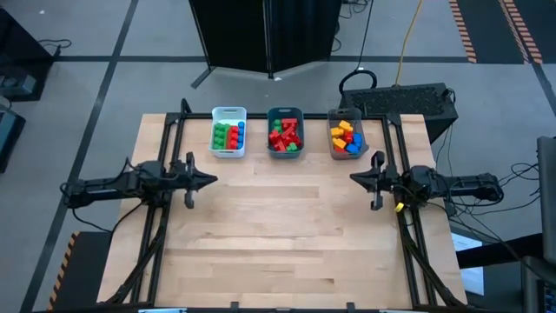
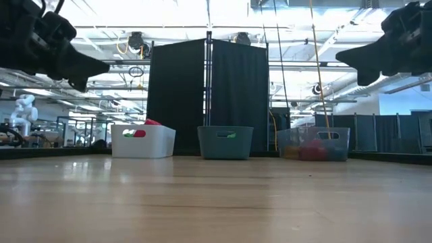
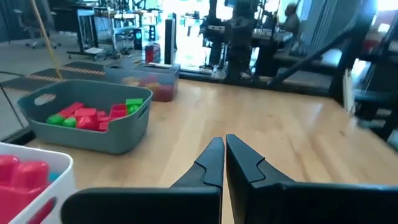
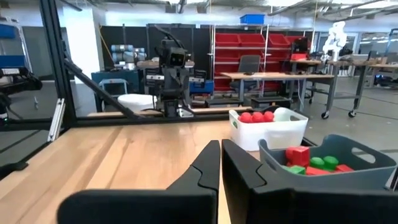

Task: Sort blocks by size
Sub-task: Return to Home Position

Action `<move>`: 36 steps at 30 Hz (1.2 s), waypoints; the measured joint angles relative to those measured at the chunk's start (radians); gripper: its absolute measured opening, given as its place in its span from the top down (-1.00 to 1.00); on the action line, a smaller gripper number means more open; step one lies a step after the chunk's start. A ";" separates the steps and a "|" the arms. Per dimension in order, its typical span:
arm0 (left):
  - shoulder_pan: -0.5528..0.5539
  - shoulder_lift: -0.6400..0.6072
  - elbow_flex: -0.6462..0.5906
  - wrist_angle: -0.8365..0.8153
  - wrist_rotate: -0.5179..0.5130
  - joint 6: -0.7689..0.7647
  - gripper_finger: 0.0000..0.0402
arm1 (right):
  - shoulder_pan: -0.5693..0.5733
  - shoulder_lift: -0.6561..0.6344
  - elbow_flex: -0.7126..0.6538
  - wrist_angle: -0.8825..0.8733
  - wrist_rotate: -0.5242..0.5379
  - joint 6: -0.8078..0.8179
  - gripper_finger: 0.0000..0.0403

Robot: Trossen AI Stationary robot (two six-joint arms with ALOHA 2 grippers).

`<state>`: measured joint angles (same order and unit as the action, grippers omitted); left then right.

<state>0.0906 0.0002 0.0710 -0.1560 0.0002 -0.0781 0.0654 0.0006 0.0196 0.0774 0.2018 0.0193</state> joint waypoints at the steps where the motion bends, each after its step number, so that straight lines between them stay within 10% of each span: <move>1: -0.001 0.000 -0.011 0.025 0.003 -0.015 1.00 | 0.000 0.000 0.000 -0.006 -0.003 0.002 1.00; 36: -0.045 0.005 -0.066 0.178 -0.056 -0.044 1.00 | 0.037 0.014 -0.004 -0.033 -0.028 0.111 1.00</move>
<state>0.0452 0.0055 0.0055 0.0216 -0.0563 -0.1226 0.1020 0.0143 0.0154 0.0444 0.1735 0.1307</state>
